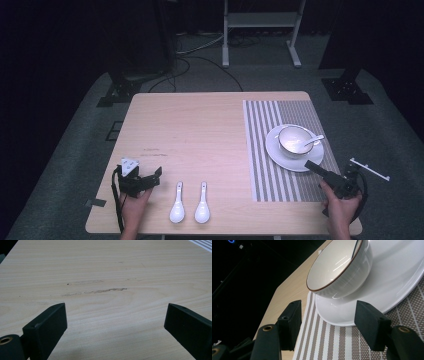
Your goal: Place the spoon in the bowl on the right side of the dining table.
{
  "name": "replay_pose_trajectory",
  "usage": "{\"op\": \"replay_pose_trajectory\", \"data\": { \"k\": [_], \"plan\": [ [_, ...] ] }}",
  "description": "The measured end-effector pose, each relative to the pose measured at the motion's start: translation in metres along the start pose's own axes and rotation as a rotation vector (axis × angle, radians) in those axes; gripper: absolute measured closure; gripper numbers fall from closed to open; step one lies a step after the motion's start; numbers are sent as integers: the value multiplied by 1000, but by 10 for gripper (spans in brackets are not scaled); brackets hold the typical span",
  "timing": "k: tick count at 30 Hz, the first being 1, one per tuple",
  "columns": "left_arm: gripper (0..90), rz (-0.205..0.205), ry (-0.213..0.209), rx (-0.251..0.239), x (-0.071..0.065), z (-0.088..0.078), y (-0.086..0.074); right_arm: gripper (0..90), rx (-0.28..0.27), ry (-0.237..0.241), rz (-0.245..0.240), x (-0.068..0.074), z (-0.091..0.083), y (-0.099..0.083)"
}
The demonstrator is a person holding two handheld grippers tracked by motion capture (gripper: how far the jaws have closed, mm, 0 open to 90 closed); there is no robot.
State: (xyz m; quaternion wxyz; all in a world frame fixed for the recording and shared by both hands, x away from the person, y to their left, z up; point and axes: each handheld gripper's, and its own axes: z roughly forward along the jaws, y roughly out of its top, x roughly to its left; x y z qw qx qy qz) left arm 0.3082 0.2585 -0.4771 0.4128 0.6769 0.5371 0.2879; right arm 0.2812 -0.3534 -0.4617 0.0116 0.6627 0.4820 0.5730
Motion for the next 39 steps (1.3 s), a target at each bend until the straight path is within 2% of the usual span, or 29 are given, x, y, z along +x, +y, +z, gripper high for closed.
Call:
{"op": "replay_pose_trajectory", "data": {
  "k": [23, 34, 39],
  "plan": [
    [33, -1, 0, 2, 0, 0, 0, 379, 40, 35, -36, 11, 1, -18],
    [33, -1, 0, 1, 0, 0, 0, 376, 47, 50, -20, 10, 1, -27],
    [33, 1, 0, 1, 0, 0, 0, 376, 50, 57, -30, 12, 2, -30]
  ]
}}
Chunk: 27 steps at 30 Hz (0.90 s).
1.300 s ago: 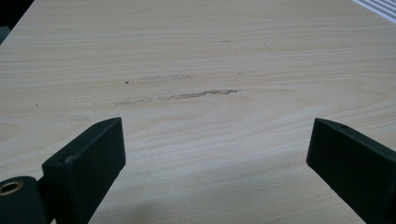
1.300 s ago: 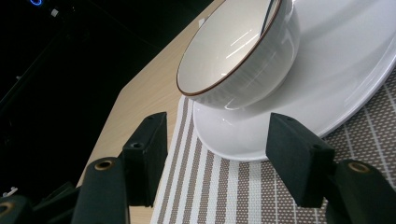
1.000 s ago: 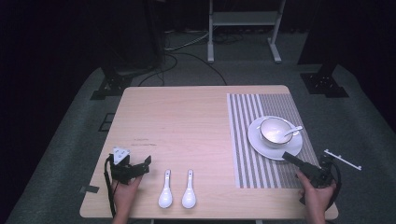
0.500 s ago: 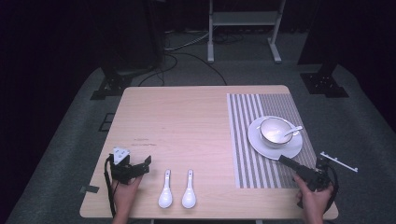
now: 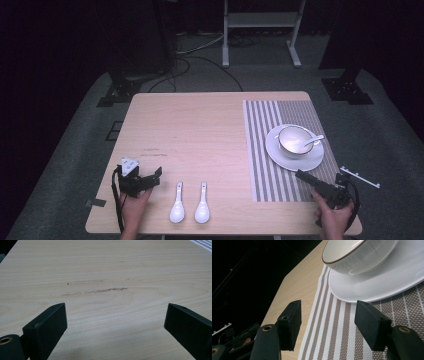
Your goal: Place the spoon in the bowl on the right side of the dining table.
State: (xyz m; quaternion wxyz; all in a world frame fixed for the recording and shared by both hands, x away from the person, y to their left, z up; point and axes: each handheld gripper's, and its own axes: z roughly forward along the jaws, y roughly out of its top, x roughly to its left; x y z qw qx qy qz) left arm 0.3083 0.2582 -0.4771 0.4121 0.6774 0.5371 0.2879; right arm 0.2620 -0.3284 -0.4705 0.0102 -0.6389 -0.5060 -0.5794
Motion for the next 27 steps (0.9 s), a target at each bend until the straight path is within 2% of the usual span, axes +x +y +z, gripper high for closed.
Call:
{"op": "replay_pose_trajectory", "data": {
  "k": [15, 27],
  "plan": [
    [33, 1, 0, 0, 0, 0, 0, 375, 32, 18, -8, 5, 7, -17],
    [33, 2, 1, 1, 0, 0, 0, 373, 42, 14, -33, 7, 7, -28]
  ]
}}
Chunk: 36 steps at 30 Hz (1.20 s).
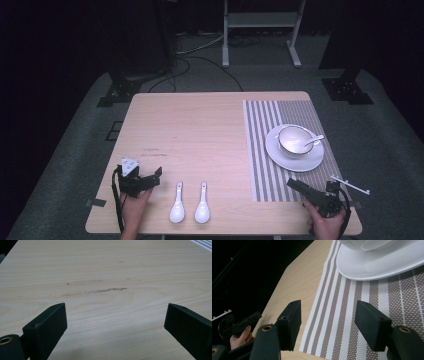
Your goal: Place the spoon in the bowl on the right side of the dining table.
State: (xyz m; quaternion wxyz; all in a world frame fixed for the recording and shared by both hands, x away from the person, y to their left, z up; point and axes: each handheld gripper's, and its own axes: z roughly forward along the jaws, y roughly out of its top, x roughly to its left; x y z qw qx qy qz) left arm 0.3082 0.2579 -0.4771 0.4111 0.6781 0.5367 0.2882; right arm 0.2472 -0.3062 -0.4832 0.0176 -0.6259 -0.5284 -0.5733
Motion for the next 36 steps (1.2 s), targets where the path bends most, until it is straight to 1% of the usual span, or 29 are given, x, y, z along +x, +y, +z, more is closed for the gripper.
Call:
{"op": "replay_pose_trajectory", "data": {
  "k": [7, 16, 22, 26, 31, 33, 34, 36],
  "plan": [
    [33, 1, 0, -1, 0, 0, 0, 373, -3, 1, -18, 3, -1, -8],
    [33, 1, -1, 0, 0, 0, 0, 369, -1, 12, -17, 3, -2, -17],
    [33, 1, -1, 0, 0, 0, 0, 369, 3, 19, -30, 3, -6, -23],
    [33, 1, -1, 0, 0, 0, 0, 368, 0, 32, -29, 3, -10, -26],
    [33, 1, -1, -1, 0, 0, 0, 366, -8, 30, -32, 1, -12, -30],
    [33, 0, -1, 0, 0, 0, 0, 363, -12, 39, -24, 1, -12, -32],
    [33, 1, -1, -1, 0, 0, 0, 361, -18, 55, -13, 0, -13, -33],
    [33, 1, -2, -1, 0, 0, 0, 361, -19, 53, -14, 0, -13, -34]
  ]
}}
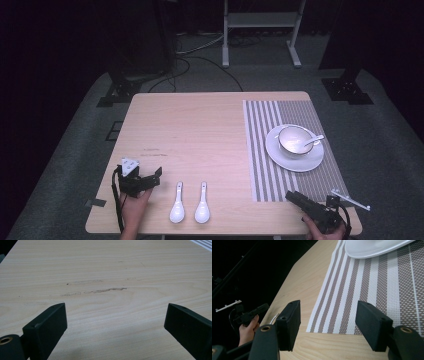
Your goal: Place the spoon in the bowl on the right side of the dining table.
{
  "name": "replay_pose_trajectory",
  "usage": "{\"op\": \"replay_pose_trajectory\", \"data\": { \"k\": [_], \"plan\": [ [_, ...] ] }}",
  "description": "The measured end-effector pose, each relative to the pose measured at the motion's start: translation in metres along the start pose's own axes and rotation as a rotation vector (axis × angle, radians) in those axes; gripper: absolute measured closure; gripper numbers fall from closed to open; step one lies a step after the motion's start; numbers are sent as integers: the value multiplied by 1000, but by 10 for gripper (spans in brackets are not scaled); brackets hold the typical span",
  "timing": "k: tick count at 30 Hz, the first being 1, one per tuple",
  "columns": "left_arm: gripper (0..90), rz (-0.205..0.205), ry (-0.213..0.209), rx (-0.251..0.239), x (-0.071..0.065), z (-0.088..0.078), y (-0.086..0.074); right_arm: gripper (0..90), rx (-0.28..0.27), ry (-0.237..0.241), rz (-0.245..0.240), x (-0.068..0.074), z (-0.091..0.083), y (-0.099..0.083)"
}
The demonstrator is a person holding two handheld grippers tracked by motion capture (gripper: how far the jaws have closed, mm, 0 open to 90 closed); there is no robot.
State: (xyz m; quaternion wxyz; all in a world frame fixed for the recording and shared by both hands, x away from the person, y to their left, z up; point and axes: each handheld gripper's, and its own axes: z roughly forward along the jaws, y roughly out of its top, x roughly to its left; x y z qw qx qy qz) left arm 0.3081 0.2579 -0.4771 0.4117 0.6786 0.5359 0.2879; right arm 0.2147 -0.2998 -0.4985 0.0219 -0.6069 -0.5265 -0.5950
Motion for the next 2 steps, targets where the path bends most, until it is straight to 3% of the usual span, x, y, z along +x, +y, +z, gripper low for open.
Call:
{"op": "replay_pose_trajectory", "data": {
  "k": [2],
  "plan": [
    [33, -3, -1, 1, 0, 0, 0, 360, -3, 7, 4, -1, 0, -2]
  ]
}}
